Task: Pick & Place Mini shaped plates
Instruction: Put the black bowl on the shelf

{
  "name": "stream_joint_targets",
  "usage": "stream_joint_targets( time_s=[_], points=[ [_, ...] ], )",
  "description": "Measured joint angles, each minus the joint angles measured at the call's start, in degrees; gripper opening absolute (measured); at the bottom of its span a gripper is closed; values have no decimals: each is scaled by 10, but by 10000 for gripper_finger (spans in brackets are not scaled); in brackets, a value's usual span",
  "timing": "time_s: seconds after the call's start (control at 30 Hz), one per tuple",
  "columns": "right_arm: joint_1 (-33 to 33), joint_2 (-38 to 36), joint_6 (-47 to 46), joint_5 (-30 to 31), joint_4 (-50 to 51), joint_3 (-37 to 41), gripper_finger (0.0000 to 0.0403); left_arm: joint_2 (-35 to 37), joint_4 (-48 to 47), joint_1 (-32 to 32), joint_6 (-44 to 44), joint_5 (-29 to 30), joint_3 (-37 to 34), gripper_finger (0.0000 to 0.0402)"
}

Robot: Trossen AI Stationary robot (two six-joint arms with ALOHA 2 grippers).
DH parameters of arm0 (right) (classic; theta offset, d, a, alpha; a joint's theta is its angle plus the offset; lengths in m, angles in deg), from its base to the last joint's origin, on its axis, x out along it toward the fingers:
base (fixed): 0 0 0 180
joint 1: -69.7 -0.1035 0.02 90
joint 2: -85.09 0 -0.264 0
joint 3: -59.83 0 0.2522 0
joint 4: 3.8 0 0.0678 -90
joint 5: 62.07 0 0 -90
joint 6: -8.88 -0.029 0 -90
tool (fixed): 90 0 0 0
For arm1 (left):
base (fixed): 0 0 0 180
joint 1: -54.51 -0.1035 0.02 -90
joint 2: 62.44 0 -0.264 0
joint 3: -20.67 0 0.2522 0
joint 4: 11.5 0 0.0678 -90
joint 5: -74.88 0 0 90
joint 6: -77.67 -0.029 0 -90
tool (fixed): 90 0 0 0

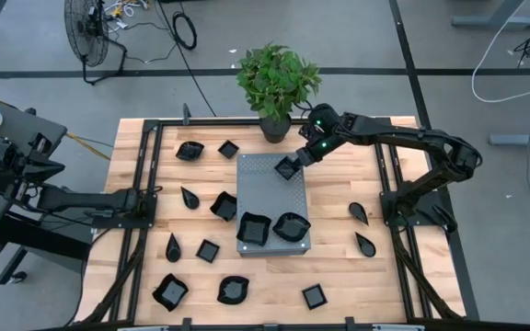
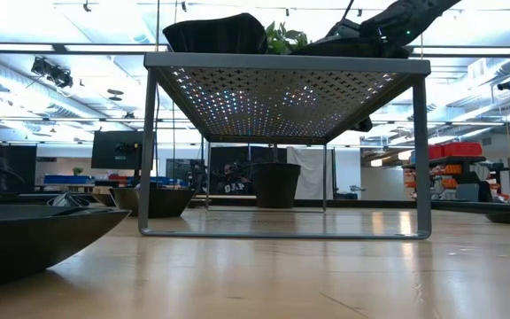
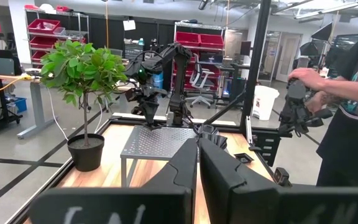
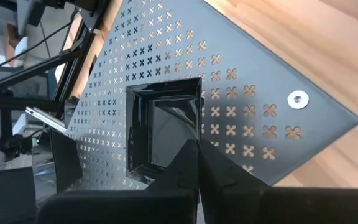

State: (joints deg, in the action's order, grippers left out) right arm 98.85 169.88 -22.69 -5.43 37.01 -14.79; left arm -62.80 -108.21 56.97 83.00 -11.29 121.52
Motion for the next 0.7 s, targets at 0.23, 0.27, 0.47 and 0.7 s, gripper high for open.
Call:
stream_joint_targets(
  time_s=[0.23,0.27,0.47,0.7],
  points=[
    [1,0,22,-8,7,0,0,0,0,0,0,0,0,23],
    [1,0,23,-8,8,0,0,0,0,0,0,0,0,23],
    [2,1,23,-8,15,0,0,0,0,0,0,0,0,23],
    [2,3,27,-7,16,0,0,0,0,0,0,0,0,23]
  ],
)
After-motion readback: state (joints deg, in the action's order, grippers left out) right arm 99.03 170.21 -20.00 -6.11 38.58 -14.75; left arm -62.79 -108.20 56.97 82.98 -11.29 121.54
